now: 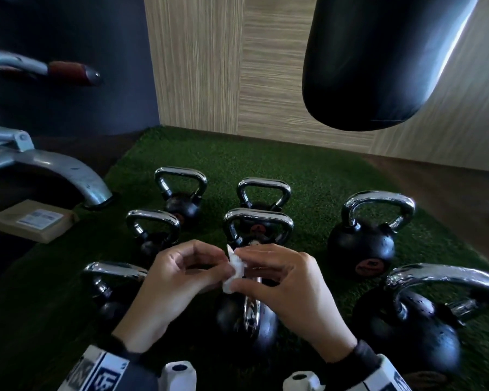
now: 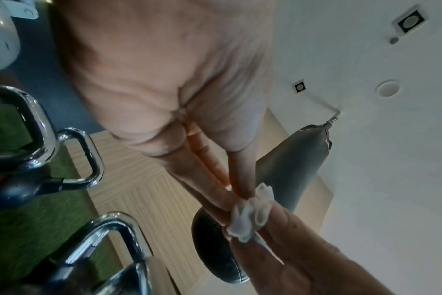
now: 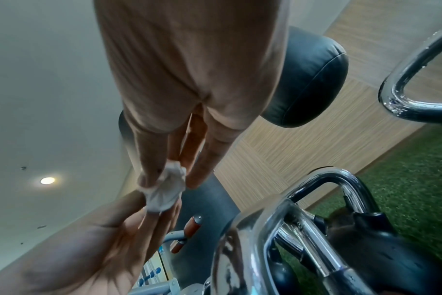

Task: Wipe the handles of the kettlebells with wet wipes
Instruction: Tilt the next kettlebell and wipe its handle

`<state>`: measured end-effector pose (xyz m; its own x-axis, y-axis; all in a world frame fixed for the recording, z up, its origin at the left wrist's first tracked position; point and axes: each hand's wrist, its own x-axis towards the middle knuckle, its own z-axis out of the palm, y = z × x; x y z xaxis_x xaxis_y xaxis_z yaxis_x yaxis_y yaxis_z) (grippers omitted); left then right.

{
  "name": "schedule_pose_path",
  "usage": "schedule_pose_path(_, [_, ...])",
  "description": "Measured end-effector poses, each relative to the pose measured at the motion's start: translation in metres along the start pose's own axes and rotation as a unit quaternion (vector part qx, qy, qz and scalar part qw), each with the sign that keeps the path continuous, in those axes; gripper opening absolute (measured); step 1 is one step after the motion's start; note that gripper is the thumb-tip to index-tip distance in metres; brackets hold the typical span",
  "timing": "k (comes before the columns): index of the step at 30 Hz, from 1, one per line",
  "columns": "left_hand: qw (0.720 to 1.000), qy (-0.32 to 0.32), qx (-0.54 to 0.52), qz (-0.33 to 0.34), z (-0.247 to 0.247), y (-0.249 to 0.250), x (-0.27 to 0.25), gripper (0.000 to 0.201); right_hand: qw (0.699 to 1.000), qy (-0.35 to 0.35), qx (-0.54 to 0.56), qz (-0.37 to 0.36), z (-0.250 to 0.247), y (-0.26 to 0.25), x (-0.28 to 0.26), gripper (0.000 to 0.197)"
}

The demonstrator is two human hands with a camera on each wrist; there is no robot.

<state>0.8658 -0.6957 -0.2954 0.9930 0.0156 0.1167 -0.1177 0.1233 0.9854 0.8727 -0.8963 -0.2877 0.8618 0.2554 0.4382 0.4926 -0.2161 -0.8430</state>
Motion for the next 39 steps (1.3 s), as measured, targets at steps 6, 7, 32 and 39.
schedule_pose_path(6, [0.989, -0.004, -0.105, -0.099, 0.006, 0.001, 0.007, 0.032, 0.997, 0.07, -0.036, -0.002, 0.001, 0.005, 0.0, 0.026])
schedule_pose_path(7, [0.989, -0.012, -0.099, -0.109, 0.002, -0.003, 0.009, 0.029, 0.995, 0.09, -0.031, 0.015, -0.001, 0.009, 0.0, 0.026])
schedule_pose_path(32, [0.851, -0.212, 0.475, 0.067, 0.006, -0.15, 0.037, 0.147, 0.954, 0.15, -0.025, 0.259, 0.018, 0.153, 0.035, 0.013])
schedule_pose_path(39, [0.86, -0.238, 0.446, 0.068, 0.0, -0.14, 0.055, 0.13, 0.955, 0.151, -0.004, 0.255, 0.015, 0.166, 0.051, 0.013])
